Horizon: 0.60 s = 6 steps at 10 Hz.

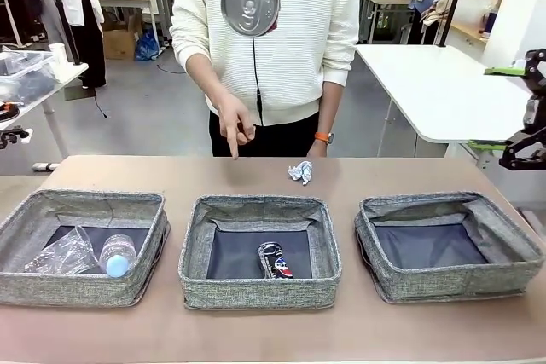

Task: Sort the waste into the appropriate baskets.
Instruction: Place the picked waste into the Fabric basket indicated by the person.

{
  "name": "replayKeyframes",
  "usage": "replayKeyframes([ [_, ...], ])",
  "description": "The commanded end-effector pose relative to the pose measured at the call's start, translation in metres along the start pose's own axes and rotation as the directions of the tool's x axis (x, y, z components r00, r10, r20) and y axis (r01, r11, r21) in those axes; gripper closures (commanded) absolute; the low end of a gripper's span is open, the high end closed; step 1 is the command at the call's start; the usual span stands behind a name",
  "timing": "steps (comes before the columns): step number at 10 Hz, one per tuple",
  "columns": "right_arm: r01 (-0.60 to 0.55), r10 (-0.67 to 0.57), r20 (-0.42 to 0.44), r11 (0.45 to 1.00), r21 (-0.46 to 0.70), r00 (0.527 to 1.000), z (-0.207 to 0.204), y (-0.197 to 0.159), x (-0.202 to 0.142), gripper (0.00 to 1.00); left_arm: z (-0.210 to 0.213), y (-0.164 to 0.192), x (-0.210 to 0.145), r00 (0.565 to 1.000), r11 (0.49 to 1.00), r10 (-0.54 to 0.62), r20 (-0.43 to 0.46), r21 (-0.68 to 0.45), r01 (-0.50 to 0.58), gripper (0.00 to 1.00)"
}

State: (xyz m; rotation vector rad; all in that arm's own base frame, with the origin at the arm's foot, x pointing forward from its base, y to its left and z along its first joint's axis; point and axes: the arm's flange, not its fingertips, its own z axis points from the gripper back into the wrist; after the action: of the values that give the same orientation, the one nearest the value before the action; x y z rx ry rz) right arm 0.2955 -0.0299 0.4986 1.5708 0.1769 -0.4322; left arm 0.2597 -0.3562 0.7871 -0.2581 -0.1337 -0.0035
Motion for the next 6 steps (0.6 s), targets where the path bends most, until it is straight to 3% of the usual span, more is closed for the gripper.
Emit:
replayKeyframes([
  [1, -0.013, 0.014, -0.006, 1.0, 0.02, 1.0, -0.001, 0.0, -0.002, 0.0, 0.002, 0.006, -0.001, 1.0, 1.0, -0.014, 0.012, 0.007, 0.014, 0.77],
  [5, -0.013, 0.014, -0.006, 1.0, 0.02, 1.0, -0.001, 0.0, -0.002, 0.0, 0.0, 0.0, 0.0, 1.0, 1.0, 0.0, 0.0, 0.0, 0.0, 0.77],
  [6, -0.013, 0.014, -0.006, 1.0, 0.02, 1.0, -0.001, 0.0, -0.002, 0.0, -0.038, 0.013, -0.007, 0.998, 0.999, 0.027, 0.05, 0.024, -0.028, 0.77],
])
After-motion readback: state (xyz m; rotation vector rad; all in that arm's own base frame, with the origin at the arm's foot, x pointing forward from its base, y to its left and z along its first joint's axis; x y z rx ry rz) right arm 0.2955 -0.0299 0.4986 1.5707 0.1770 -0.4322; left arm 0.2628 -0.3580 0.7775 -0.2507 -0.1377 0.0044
